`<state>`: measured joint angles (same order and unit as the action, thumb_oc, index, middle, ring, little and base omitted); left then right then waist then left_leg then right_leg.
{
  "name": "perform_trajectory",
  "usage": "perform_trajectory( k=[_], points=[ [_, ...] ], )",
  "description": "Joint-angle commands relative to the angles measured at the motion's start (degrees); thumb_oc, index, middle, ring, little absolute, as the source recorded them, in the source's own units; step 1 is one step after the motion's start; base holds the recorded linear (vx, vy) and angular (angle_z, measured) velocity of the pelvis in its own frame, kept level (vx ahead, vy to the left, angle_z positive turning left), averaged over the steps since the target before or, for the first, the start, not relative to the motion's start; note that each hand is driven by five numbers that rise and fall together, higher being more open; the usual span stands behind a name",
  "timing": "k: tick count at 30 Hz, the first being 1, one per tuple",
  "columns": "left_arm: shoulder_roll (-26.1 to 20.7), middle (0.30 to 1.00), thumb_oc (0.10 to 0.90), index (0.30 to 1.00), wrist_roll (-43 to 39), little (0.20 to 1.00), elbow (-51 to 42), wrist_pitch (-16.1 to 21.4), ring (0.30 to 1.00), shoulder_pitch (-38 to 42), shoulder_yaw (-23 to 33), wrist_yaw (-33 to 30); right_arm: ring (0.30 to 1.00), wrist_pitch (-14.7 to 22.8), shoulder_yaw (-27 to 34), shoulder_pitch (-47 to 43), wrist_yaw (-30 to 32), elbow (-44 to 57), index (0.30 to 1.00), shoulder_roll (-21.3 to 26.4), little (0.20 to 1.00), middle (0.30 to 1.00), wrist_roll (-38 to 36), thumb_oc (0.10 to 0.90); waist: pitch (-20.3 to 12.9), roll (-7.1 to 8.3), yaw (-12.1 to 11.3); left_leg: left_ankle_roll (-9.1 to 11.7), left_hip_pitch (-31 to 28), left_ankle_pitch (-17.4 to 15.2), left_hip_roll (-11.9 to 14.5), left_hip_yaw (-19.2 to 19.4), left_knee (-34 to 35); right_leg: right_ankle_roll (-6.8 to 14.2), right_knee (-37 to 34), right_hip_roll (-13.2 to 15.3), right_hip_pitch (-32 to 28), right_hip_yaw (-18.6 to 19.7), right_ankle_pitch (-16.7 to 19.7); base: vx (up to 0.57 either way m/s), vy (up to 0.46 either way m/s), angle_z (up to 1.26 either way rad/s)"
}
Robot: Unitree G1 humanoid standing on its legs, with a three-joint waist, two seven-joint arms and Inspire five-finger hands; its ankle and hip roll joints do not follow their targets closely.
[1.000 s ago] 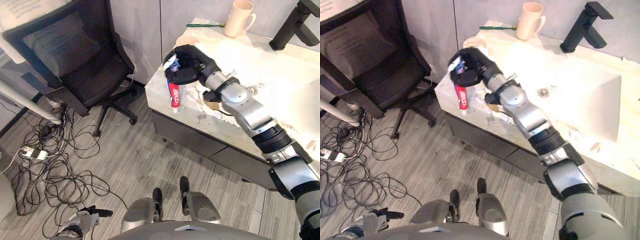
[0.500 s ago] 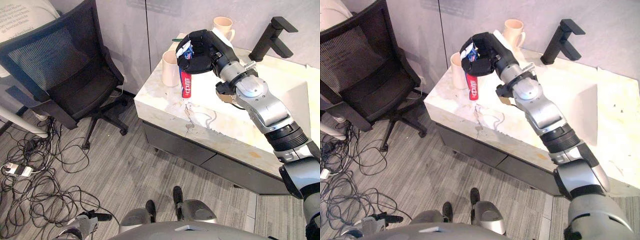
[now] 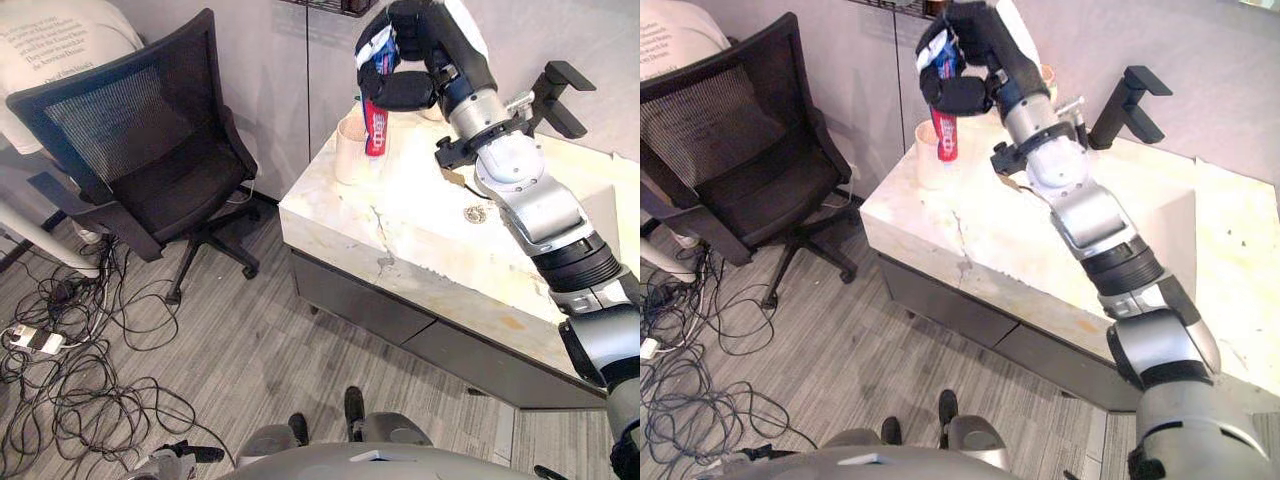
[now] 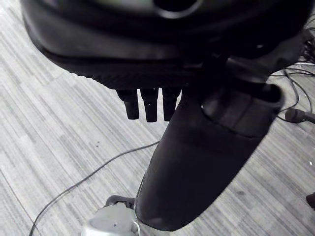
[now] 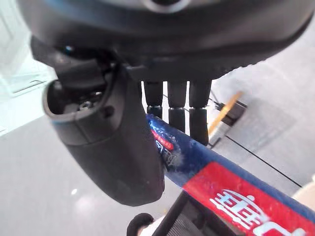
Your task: Organize the bathroom.
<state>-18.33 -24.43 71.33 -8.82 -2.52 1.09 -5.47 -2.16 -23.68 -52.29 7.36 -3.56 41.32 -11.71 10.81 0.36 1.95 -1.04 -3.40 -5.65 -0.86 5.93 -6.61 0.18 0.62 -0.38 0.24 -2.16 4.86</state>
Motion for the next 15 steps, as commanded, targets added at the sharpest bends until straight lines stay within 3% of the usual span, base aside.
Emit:
perform_trajectory(
  k=[1,15],
  points=[
    [-4.3,0.9,0.8,0.9,-1.1,0.9,0.9,0.9,0.9,-3.5,-1.1,-2.7,0.3,7.6,6.0,-13.5,5.8,-0.9,0.3,1.1,0.3,0.3,1.2,0.4,-5.7,1.14,-1.9,-0.6,1.1,-1.2,0.4,2.9,-0.7,6.7,3.5,2.1,1.0,1.5,-7.3,0.02,-0.014,0.16],
    [-3.3,0.9,0.8,0.9,-4.1,0.9,-1.7,0.3,0.9,-5.2,-1.8,-4.8,0.3,8.6,5.8,-13.5,9.1,-6.0,0.3,0.4,0.3,0.3,-0.7,0.4,-6.0,1.08,-3.6,0.2,1.1,-0.5,1.0,2.1,0.1,6.2,1.8,1.7,-0.7,0.0,-7.8,0.0,-0.008,0.04]
  ],
)
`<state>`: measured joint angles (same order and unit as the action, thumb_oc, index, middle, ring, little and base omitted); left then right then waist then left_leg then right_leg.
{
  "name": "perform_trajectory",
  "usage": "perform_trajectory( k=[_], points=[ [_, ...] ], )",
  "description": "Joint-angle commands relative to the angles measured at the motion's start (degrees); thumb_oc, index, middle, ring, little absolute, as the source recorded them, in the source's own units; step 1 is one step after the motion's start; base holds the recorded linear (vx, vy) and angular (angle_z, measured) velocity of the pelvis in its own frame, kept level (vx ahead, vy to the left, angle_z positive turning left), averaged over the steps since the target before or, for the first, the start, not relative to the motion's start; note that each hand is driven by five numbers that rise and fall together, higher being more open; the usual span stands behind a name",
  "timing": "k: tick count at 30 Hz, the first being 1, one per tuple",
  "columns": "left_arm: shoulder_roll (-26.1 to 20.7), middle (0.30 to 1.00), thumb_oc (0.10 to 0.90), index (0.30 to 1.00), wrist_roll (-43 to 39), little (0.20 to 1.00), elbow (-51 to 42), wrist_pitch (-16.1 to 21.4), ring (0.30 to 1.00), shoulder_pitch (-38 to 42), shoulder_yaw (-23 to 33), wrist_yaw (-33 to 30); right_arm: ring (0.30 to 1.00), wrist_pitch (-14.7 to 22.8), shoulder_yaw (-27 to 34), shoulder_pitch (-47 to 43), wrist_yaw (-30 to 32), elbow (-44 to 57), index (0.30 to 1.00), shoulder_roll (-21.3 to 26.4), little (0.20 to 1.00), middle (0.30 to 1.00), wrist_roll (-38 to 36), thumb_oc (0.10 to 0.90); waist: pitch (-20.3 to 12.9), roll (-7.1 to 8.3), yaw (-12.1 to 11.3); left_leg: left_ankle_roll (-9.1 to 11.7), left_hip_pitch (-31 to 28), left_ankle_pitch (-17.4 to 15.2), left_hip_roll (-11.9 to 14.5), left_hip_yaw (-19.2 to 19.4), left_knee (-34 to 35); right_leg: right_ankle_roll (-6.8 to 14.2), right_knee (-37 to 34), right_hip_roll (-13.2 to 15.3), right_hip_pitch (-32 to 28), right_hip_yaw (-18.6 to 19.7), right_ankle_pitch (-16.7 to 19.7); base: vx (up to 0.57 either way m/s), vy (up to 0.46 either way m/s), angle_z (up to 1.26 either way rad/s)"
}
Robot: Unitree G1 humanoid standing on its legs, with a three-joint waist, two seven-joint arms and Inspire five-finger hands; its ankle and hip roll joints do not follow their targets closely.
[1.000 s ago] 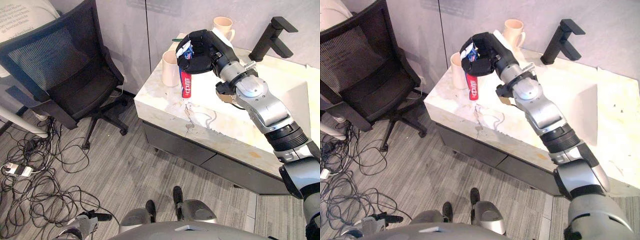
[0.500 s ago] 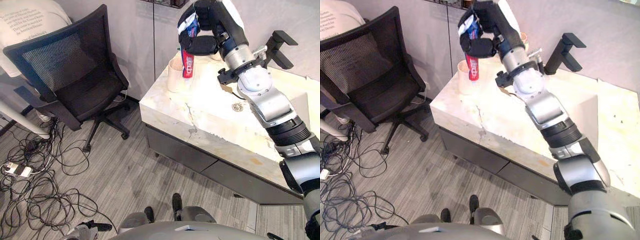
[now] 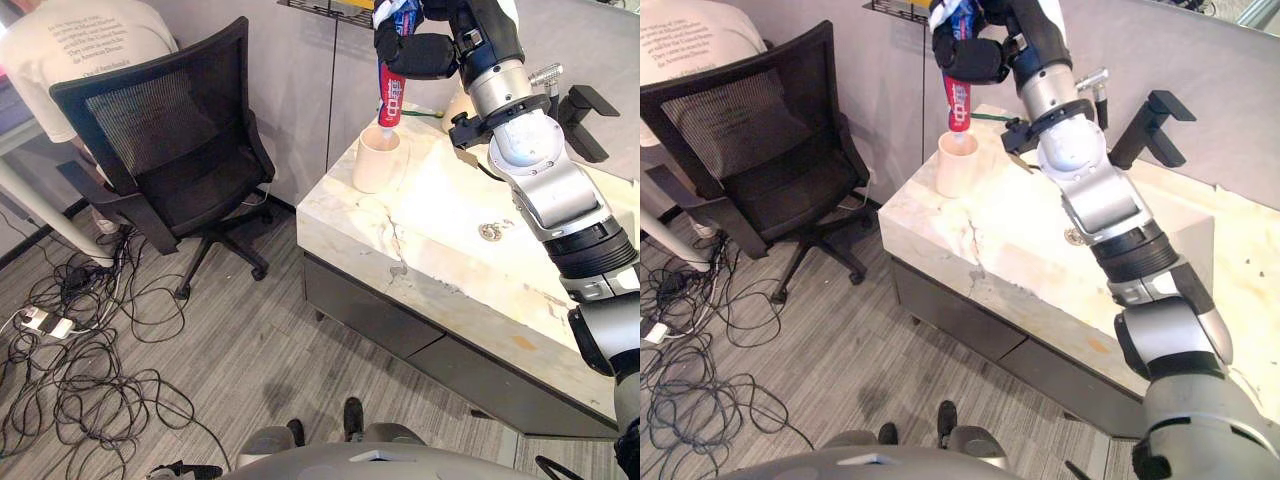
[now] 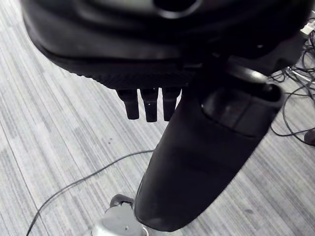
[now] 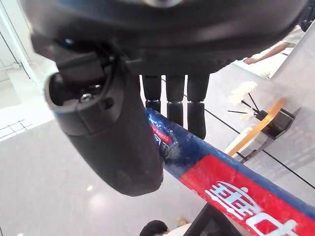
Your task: Organize the bathroom.
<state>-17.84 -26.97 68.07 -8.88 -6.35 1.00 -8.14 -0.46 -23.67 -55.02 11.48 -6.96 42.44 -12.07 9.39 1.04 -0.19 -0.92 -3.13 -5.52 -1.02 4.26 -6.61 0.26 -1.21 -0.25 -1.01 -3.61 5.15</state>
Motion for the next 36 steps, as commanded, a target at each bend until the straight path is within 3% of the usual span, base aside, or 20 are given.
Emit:
perform_trajectory(
  k=[1,24,36],
  points=[
    [-3.7,0.9,0.8,0.9,-1.7,0.9,1.4,0.2,0.9,-1.5,-1.6,-2.4,0.3,6.8,5.8,-10.5,5.1,-3.1,0.3,-1.3,0.3,0.3,0.2,0.4,-4.5,0.34,-1.7,0.2,0.8,-0.5,1.2,3.7,0.2,6.0,3.4,1.6,0.3,1.2,-8.1,0.02,-0.032,0.1],
    [-2.7,0.9,0.8,0.9,-2.5,0.9,0.5,0.1,0.9,-2.4,-1.7,-5.1,0.3,7.6,5.3,-11.8,6.7,-9.3,0.3,-1.0,0.3,0.3,-5.2,0.4,-3.2,-0.22,-3.4,2.0,2.7,0.1,3.3,2.2,-2.2,4.4,2.9,1.5,-1.0,-1.7,-9.3,0.02,-0.035,0.05],
    [-2.8,0.9,0.8,0.9,-3.5,0.9,-0.4,-0.8,0.9,-2.7,-1.8,-5.1,0.3,8.2,4.7,-11.8,6.0,-11.1,0.3,-1.9,0.3,0.3,-5.2,0.4,-2.0,-1.44,-3.6,2.4,2.8,0.5,3.8,1.8,-2.2,4.1,3.1,2.0,-0.8,-2.5,-9.2,0.01,0.004,0.03]
  ],
)
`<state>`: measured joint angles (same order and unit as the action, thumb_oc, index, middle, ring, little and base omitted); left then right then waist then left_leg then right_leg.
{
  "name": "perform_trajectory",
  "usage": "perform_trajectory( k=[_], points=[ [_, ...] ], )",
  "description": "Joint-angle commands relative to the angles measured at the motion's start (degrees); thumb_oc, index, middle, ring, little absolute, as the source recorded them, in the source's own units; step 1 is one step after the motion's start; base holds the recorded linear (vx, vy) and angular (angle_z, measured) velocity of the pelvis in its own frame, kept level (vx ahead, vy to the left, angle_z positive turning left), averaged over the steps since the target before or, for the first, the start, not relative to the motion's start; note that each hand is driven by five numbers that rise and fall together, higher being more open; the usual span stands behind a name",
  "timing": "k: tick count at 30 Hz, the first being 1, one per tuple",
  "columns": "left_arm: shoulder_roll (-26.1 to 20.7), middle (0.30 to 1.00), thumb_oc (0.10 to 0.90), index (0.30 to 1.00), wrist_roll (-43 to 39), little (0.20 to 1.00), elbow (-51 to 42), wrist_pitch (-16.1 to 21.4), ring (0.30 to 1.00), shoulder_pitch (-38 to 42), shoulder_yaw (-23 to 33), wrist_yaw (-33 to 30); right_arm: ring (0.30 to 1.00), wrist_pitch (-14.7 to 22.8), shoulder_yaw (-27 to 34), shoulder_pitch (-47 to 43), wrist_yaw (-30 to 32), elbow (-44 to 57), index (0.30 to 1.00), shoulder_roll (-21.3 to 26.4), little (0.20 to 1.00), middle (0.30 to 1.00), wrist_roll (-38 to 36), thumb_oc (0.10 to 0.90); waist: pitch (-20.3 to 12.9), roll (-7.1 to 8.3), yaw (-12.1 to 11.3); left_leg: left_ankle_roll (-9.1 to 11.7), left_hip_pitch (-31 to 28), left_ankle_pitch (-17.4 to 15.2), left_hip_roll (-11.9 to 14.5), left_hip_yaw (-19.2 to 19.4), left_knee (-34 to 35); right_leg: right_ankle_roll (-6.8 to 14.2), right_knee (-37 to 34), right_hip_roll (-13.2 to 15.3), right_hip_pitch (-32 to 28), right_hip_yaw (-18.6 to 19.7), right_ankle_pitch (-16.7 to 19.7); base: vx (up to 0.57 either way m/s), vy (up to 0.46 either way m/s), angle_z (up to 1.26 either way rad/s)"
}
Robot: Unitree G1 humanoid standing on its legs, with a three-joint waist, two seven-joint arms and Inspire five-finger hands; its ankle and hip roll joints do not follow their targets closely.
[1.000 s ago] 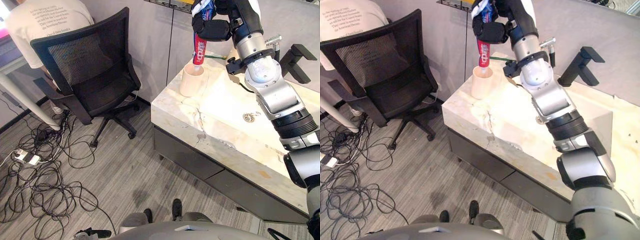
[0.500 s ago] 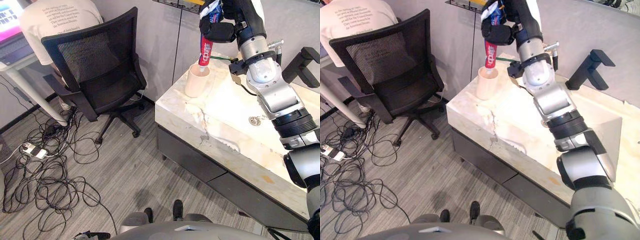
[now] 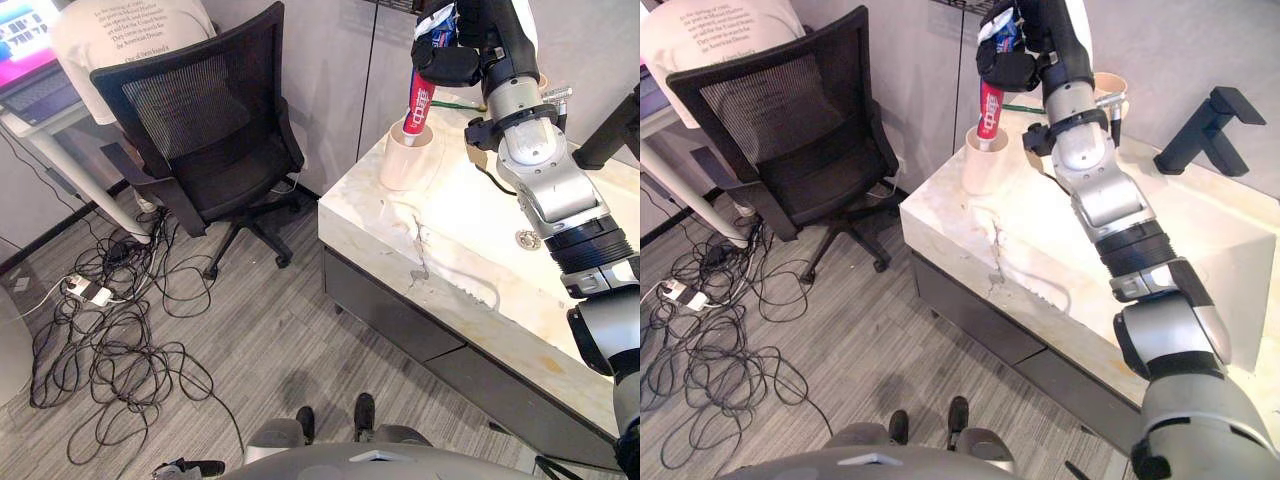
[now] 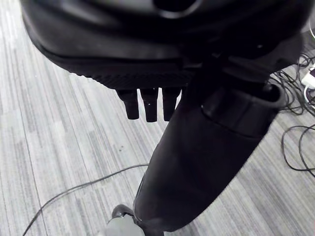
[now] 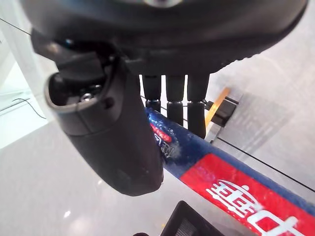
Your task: Organize the bathroom.
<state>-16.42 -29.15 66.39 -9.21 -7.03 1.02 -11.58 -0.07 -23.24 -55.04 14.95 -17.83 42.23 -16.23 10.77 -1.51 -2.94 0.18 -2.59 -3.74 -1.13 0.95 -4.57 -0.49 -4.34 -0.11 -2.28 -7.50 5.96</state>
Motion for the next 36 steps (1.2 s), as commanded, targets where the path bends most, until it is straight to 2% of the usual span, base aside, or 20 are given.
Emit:
perform_trajectory(
  k=[1,12,13,14,17,18,19,20,30,36],
  points=[
    [-4.1,0.9,0.8,0.9,-1.5,0.9,1.3,-0.3,0.9,-2.0,-1.8,-1.8,0.3,7.9,4.5,-11.8,2.5,-0.3,0.3,-1.8,0.3,0.3,-1.1,0.4,-3.3,1.06,-0.8,1.4,2.3,-1.2,3.9,5.2,-4.2,4.8,6.2,1.8,0.5,1.3,-10.1,0.0,0.0,0.0],
    [-3.8,0.9,0.8,0.9,-1.2,0.9,0.8,-0.9,0.9,-1.6,-2.3,-1.8,0.3,7.0,4.3,-11.7,1.7,-1.4,0.3,-2.3,0.3,0.3,-1.3,0.4,-2.7,0.28,-0.6,1.7,2.7,-1.0,4.1,5.0,-4.6,4.7,7.1,2.3,1.2,1.2,-10.1,0.01,-0.001,0.02],
    [-3.8,0.9,0.8,0.9,-1.2,0.9,0.8,-0.9,0.9,-1.5,-2.3,-1.7,0.42,6.9,4.2,-11.8,1.5,-1.4,0.42,-2.3,0.42,0.42,-1.4,0.48,-2.7,0.25,-0.5,1.7,2.7,-1.0,4.1,5.0,-4.6,4.7,7.1,2.3,1.2,1.2,-10.1,-0.04,0.026,0.0],
    [-4.0,0.9,0.8,0.9,-1.1,0.9,0.5,-1.1,0.9,-1.5,-2.3,-1.3,0.9,6.2,4.2,-11.3,-0.1,-1.4,0.9,-2.5,0.9,0.9,-2.0,0.8,-2.4,0.05,-0.3,1.6,2.7,-0.9,4.0,5.0,-4.6,4.7,7.2,2.3,1.5,1.4,-10.0,-0.04,0.023,0.0],
    [-4.0,0.9,0.8,0.9,-0.7,0.9,0.2,-1.3,0.9,-1.3,-2.3,-0.9,0.9,4.6,3.9,-10.6,-1.9,-0.5,0.9,-3.3,0.9,0.9,-1.0,0.8,-2.2,-0.06,0.0,1.5,2.9,-1.1,3.9,5.0,-4.9,4.7,7.5,2.4,1.8,1.9,-10.1,-0.04,0.02,-0.01],
    [-4.0,0.9,0.8,0.9,-0.6,0.9,0.2,-1.2,0.9,-1.3,-2.3,-0.8,0.726,4.1,3.9,-10.4,-2.3,-0.2,0.726,-3.4,0.726,0.726,-0.4,0.684,-2.1,-0.1,0.1,1.5,2.9,-1.1,3.9,5.0,-4.9,4.7,7.6,2.3,1.9,2.0,-10.1,0.0,0.0,0.0],
    [-4.0,0.9,0.8,0.9,-0.7,0.9,0.2,-1.2,0.9,-1.3,-2.4,-0.8,0.733,4.0,3.8,-10.3,-2.4,-0.1,0.733,-3.6,0.733,0.733,-0.2,0.689,-2.0,-0.11,0.1,1.5,2.9,-1.1,3.9,5.0,-4.9,4.7,7.6,2.3,1.9,2.0,-10.0,0.0,0.0,0.0],
    [-3.8,0.9,0.8,0.9,-0.5,0.9,0.2,-1.2,0.9,-1.2,-2.4,-0.8,0.9,3.6,3.6,-9.8,-2.7,0.1,0.9,-4.0,0.9,0.9,-0.4,0.8,-1.9,-0.2,0.2,1.4,2.9,-1.2,3.8,5.0,-5.0,4.7,7.6,2.3,1.9,2.3,-10.0,0.0,0.0,0.0],
    [-3.7,0.9,0.8,0.9,0.0,0.9,0.6,-1.1,0.9,-0.8,-2.4,0.2,0.9,1.9,3.7,-6.8,-6.1,1.4,0.9,-6.4,0.9,0.9,2.1,0.8,-1.5,-0.38,1.3,0.9,2.4,-1.0,3.2,5.0,-4.2,4.9,7.2,2.2,2.2,4.0,-9.5,-0.02,0.017,-0.04],
    [-3.8,0.9,0.8,0.9,1.3,0.9,1.0,-1.3,0.9,-0.7,-2.4,1.1,0.9,-0.3,2.9,-6.6,-9.0,1.6,0.9,-5.8,0.9,0.9,3.9,0.8,-1.7,-0.07,1.9,0.8,2.1,-1.0,3.2,5.1,-4.0,4.9,7.2,2.0,2.3,4.8,-9.4,-0.02,0.022,-0.01]
  ],
)
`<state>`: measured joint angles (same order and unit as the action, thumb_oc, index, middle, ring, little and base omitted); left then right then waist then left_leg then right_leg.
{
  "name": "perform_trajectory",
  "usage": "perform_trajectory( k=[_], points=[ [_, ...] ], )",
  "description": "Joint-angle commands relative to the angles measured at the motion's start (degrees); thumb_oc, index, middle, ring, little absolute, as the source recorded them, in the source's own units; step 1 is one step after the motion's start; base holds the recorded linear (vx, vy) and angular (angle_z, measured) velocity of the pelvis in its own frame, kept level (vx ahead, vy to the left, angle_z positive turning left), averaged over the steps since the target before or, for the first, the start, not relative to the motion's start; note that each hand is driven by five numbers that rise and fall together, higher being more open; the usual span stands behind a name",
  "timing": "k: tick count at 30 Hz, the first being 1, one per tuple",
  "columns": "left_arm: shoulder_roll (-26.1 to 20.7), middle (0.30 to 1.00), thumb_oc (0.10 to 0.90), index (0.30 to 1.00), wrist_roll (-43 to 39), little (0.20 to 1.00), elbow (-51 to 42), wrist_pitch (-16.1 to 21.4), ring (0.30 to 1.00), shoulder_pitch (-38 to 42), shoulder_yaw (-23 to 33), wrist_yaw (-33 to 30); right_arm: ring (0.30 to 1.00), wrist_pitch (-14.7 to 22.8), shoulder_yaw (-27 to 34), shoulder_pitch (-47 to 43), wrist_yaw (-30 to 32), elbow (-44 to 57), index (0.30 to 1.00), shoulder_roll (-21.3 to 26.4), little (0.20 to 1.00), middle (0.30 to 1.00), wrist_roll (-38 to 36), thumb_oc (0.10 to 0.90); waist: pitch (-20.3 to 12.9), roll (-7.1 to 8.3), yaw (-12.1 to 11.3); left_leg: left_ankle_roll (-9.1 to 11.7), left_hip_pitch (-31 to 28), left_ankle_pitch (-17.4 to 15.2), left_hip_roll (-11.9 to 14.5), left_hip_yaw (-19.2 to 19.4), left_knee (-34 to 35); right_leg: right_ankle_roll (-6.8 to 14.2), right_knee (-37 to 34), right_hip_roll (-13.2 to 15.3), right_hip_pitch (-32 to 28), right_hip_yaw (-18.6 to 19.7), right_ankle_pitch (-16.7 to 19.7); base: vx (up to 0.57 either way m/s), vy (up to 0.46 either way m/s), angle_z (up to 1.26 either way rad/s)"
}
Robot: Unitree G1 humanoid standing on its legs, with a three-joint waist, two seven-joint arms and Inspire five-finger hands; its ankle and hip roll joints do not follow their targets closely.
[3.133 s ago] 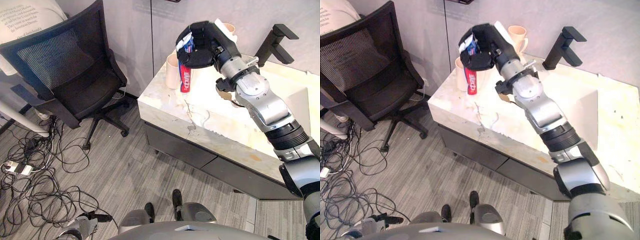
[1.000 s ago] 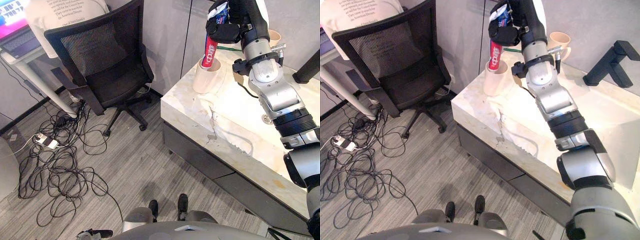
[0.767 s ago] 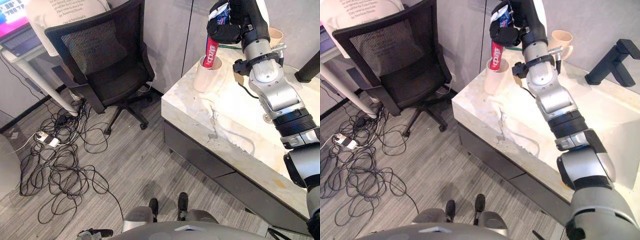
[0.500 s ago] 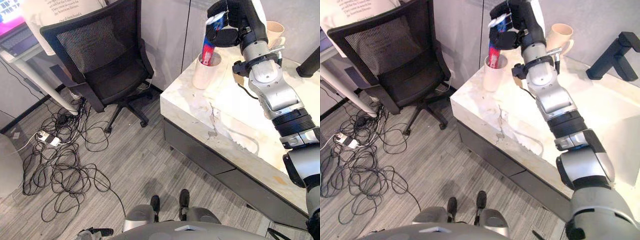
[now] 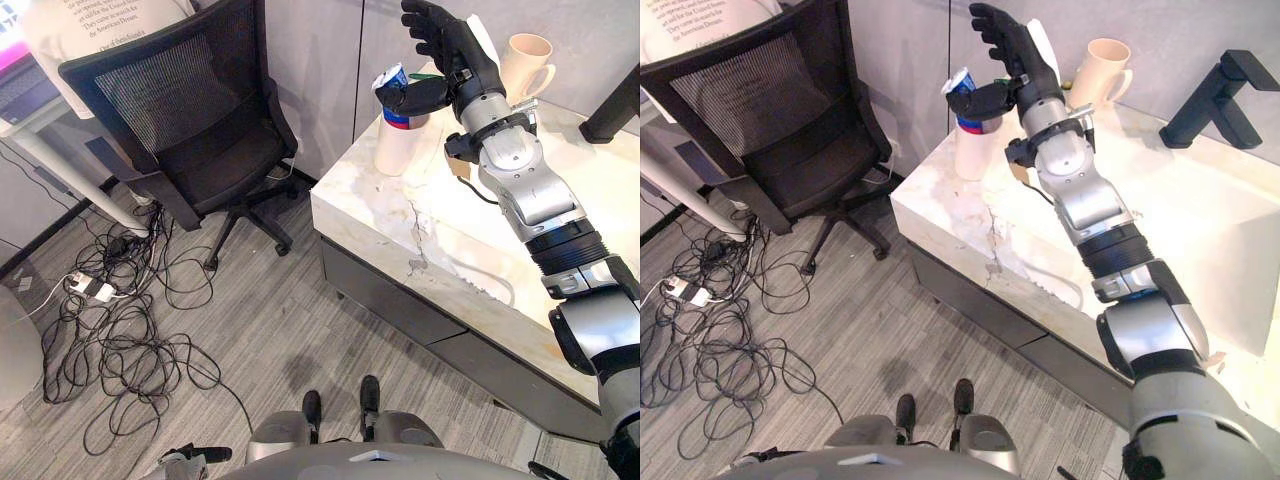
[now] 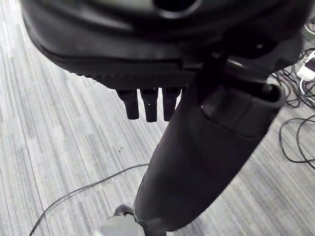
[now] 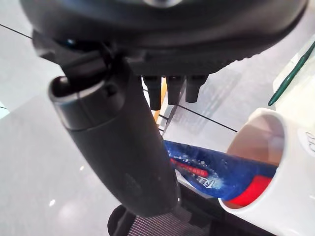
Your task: Organize the bathroom.
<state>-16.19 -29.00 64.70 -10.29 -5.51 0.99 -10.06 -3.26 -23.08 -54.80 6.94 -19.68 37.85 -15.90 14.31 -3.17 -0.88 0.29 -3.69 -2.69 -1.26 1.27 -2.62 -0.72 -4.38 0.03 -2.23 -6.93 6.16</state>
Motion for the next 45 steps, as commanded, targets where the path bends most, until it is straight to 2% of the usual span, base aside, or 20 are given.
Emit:
perform_trajectory(
  k=[1,7,13,18,22,24,25,26,28,29,30,32,33,34,36,37,38,40,43,45],
  points=[
    [-3.9,0.9,0.8,0.9,1.7,0.9,3.0,-0.1,0.9,-2.3,-2.3,-0.3,0.9,2.6,2.1,-6.8,-2.1,3.1,0.9,-1.2,0.9,0.9,3.5,0.8,-5.5,1.81,0.0,0.6,3.2,-2.2,3.2,4.7,-5.9,5.1,7.2,1.7,2.3,4.7,-9.5,-0.01,0.043,-0.05],
    [-3.8,0.9,0.8,0.9,4.4,0.9,3.7,-0.2,0.9,-1.2,-2.0,0.6,0.9,-1.8,0.5,-5.2,-7.6,5.0,0.9,-0.1,0.9,0.9,6.5,0.8,-6.5,3.23,1.4,-0.1,2.3,-2.8,2.9,4.9,-5.7,5.4,7.1,1.3,2.0,6.8,-9.4,0.0,0.037,-0.12],
    [-4.0,0.9,0.8,0.9,4.4,0.9,5.0,-0.9,0.9,0.7,-2.5,0.8,0.9,-2.5,-0.3,-4.1,-10.0,5.5,0.9,-0.1,0.9,0.9,9.4,0.8,-7.5,4.24,2.9,-0.5,1.2,-2.6,2.7,5.2,-4.2,5.6,7.0,1.0,1.9,8.1,-9.2,0.0,0.032,-0.15],
    [-4.1,0.9,0.8,0.9,4.1,0.9,5.6,-0.7,0.9,1.0,-2.0,1.3,0.9,-2.3,0.5,-3.5,-9.4,5.6,0.9,1.6,0.9,0.9,11.8,0.8,-7.9,4.64,3.7,-0.6,1.0,-2.6,2.7,5.5,-3.7,5.7,7.3,0.9,2.3,8.6,-9.2,-0.01,0.039,-0.11],
    [-4.0,0.9,0.8,0.9,3.6,0.9,6.3,0.0,0.9,0.5,-1.0,2.2,0.9,-0.7,4.6,-1.0,-3.3,5.4,0.9,7.5,0.9,0.9,13.1,0.8,-8.5,5.29,5.1,-0.8,0.6,-2.8,2.7,6.0,-3.3,5.9,7.0,0.8,2.3,9.3,-9.0,-0.01,0.058,-0.12],
    [-4.0,0.9,0.8,0.9,3.6,0.9,6.5,0.1,0.9,0.4,-1.0,2.3,0.9,-0.6,5.1,-0.8,-2.7,5.3,0.9,8.1,0.9,0.9,12.7,0.8,-8.5,5.33,5.2,-0.8,0.6,-2.8,2.7,6.0,-3.2,5.9,6.9,0.7,2.3,9.4,-8.9,-0.01,0.04,-0.17],
    [-4.1,0.9,0.8,0.9,3.0,0.9,7.0,0.5,0.9,0.0,-0.6,2.8,0.9,-0.1,8.0,0.2,0.7,4.8,0.9,11.4,0.9,0.9,12.3,0.8,-8.8,5.53,5.9,-0.8,0.4,-3.0,2.8,6.4,-3.1,6.1,6.9,0.7,2.4,9.6,-8.9,-0.01,0.039,-0.1],
    [-4.1,0.9,0.8,0.9,3.0,0.9,7.0,0.5,0.9,0.0,-0.6,2.8,0.9,-0.1,8.0,0.2,0.7,4.8,0.9,11.4,0.9,0.9,12.3,0.8,-8.8,5.53,5.9,-0.8,0.4,-3.0,2.8,6.4,-3.1,6.1,6.9,0.7,2.4,9.6,-8.9,-0.01,0.08,-0.24],
    [-4.1,0.9,0.8,0.9,1.7,0.9,8.0,1.4,0.9,-0.7,1.4,3.7,0.9,-0.4,16.3,4.2,5.6,4.5,0.9,19.8,0.9,0.9,8.9,0.8,-9.4,6.11,7.8,-1.2,0.1,-3.8,2.8,7.9,-3.1,6.6,7.1,0.8,2.9,10.4,-8.7,-0.02,0.078,-0.15],
    [-4.1,0.9,0.8,0.9,1.7,0.9,8.0,1.4,0.9,-0.7,1.4,3.7,0.9,-0.4,16.3,4.2,5.6,4.5,0.9,19.8,0.9,0.9,8.9,0.8,-9.4,6.11,7.8,-1.2,0.1,-3.8,2.8,7.9,-3.1,6.6,7.1,0.8,2.9,10.4,-8.7,-0.02,0.068,-0.15],
    [-4.3,0.9,0.8,0.9,1.1,0.9,8.5,1.8,0.9,-0.8,2.2,4.1,0.9,-0.2,19.9,6.7,9.0,3.8,0.9,22.6,0.9,0.9,8.2,0.8,-9.4,6.25,8.6,-1.4,0.0,-4.1,2.7,8.5,-3.1,6.8,7.3,0.8,3.0,10.7,-8.6,-0.01,0.031,-0.14],
    [-4.3,0.9,0.8,0.9,1.1,0.9,8.5,1.8,0.9,-0.8,2.2,4.1,0.9,-0.2,19.9,6.7,9.0,3.8,0.9,22.6,0.9,0.9,8.2,0.8,-9.4,6.25,8.6,-1.4,0.0,-4.1,2.7,8.5,-3.1,6.8,7.3,0.8,3.0,10.7,-8.6,-0.01,0.047,-0.54],
    [-4.4,0.9,0.8,0.9,-1.5,0.9,9.4,1.9,0.9,-0.2,3.4,4.5,0.9,3.1,34.6,19.4,18.0,0.9,0.9,27.7,0.9,0.9,8.1,0.8,-9.4,5.98,11.8,-2.1,-0.5,-5.3,2.7,10.4,-3.3,7.3,7.8,0.8,3.9,11.8,-8.4,-0.03,0.071,-0.6],
    [-4.5,0.9,0.8,0.9,-2.3,0.9,9.5,1.9,0.9,0.0,3.8,4.5,0.9,4.1,41.1,26.2,21.3,0.1,0.9,27.6,0.9,0.9,9.4,0.8,-9.3,5.89,12.9,-2.2,-0.6,-5.7,2.7,11.0,-3.5,7.5,8.1,0.8,4.2,12.2,-8.3,-0.03,0.071,-0.23],
    [-4.6,0.9,0.8,0.9,-2.5,0.9,9.5,2.0,0.9,0.2,4.0,4.5,0.9,4.6,44.8,30.1,23.4,-0.5,0.9,27.2,0.9,0.9,9.4,0.8,-9.3,5.9,13.5,-2.3,-0.4,-5.6,2.6,11.4,-3.5,7.5,8.2,0.8,4.6,12.7,-8.1,-0.01,0.003,-0.12],
    [-4.5,0.9,0.8,0.9,-3.5,0.9,9.5,2.4,0.9,0.8,3.5,4.6,0.9,4.5,51.4,37.5,26.3,-1.8,0.9,25.3,0.9,0.9,7.9,0.8,-8.9,5.61,14.7,-2.5,-0.5,-6.4,2.6,11.7,-3.9,7.6,8.9,0.6,4.9,13.1,-8.5,-0.01,0.006,-0.24],
    [-4.5,0.9,0.8,0.9,-3.5,0.9,9.5,2.4,0.9,0.8,3.5,4.6,0.9,4.5,51.4,37.5,26.3,-1.8,0.9,25.3,0.9,0.9,7.9,0.8,-8.9,5.61,14.7,-2.5,-0.5,-6.4,2.6,11.7,-3.9,7.6,8.9,0.6,4.9,13.1,-8.5,0.0,0.0,-0.64],
    [-4.6,0.9,0.8,0.9,-4.0,0.9,9.3,3.2,0.9,1.5,3.4,5.5,0.9,6.1,59.8,49.1,30.2,-6.6,0.9,20.0,0.9,0.9,4.4,0.8,-8.3,5.59,16.1,-2.7,-0.2,-7.0,2.4,12.1,-4.6,7.6,9.3,0.4,5.4,14.0,-8.5,-0.03,-0.038,-0.48],
    [-4.2,0.9,0.8,0.9,-3.4,0.9,9.1,4.1,0.9,1.9,3.3,5.5,0.9,7.0,63.6,56.8,31.1,-12.7,0.9,13.5,0.9,0.9,0.1,0.8,-7.9,5.61,17.3,-2.7,0.3,-7.3,2.6,12.2,-5.7,7.3,10.2,0.1,6.0,14.2,-8.5,-0.03,-0.052,-0.14],
    [-4.0,0.9,0.8,0.9,-3.2,0.9,9.1,4.4,0.9,1.9,3.1,5.4,0.9,6.5,63.5,57.9,31.4,-14.5,0.9,11.7,0.9,0.9,-1.3,0.8,-7.8,5.66,17.5,-2.7,0.3,-7.3,2.6,12.1,-6.0,7.1,10.5,0.0,6.1,14.2,-8.5,-0.01,-0.059,-0.27]
  ],
)
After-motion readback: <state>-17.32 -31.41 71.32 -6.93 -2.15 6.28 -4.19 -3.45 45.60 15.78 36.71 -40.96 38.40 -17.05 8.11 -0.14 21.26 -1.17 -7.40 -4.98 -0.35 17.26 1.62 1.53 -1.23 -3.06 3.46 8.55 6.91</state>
